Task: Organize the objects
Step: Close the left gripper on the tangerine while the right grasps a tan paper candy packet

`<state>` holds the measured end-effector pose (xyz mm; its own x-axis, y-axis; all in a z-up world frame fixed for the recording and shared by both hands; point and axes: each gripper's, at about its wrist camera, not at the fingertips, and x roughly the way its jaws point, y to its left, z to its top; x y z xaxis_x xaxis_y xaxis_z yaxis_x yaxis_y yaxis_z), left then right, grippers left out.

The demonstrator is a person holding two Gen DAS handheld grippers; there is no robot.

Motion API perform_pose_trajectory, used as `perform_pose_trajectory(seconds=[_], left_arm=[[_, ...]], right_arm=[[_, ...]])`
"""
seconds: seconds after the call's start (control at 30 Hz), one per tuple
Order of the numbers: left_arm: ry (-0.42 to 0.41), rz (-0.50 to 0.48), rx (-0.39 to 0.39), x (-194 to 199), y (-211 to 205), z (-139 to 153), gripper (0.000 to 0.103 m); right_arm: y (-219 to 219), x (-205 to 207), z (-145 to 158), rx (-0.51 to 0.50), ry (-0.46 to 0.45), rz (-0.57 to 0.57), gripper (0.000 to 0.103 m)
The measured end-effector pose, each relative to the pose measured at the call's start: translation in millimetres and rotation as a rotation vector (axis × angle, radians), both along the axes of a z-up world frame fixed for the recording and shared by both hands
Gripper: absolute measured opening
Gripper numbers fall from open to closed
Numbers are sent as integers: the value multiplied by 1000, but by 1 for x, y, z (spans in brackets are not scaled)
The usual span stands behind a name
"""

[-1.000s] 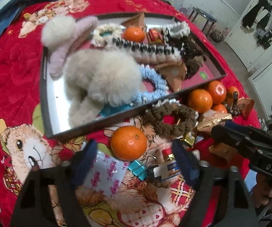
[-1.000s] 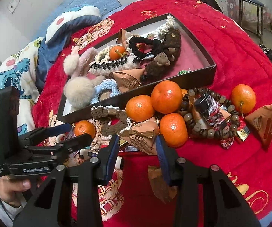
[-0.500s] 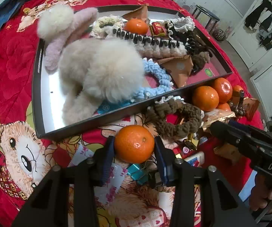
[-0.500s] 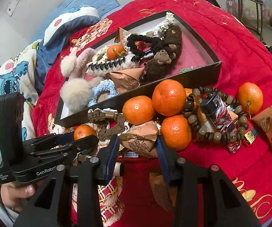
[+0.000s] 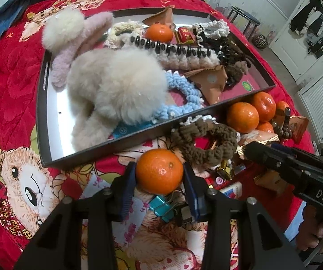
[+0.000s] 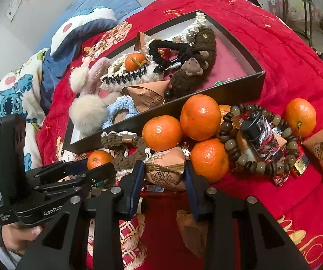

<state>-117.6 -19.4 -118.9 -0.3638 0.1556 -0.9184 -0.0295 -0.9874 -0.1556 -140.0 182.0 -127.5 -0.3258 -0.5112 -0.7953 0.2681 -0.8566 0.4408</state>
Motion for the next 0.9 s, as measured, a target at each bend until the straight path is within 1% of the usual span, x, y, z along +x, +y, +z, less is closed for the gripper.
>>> perform_pose_trajectory(seconds=[0.17,0.3,0.37,0.5,0.63,0.77,0.9], left_arm=[[3,-1,2,-1,-1,0,39],[8,-13,-8,2,2,3,39],[16,-25,-23,4,9,6,39],[11,-24,-29,6,9,4,39],[30,-18,-34,8,15,12,39],[60,-11,-43,15,14,26,39],[80,-12,-12,24,19,31,39]], right_arm=[[-1,4,5,24,12,-5,32],[4,8,12,15,26,-24,31],[9,11,19,-2,40,-31,31],[16,16,36,-54,84,-34,31],[24,22,50,-100,111,-35,31],[32,26,60,-124,132,-43,31],[40,28,73,-159,165,-43,31]])
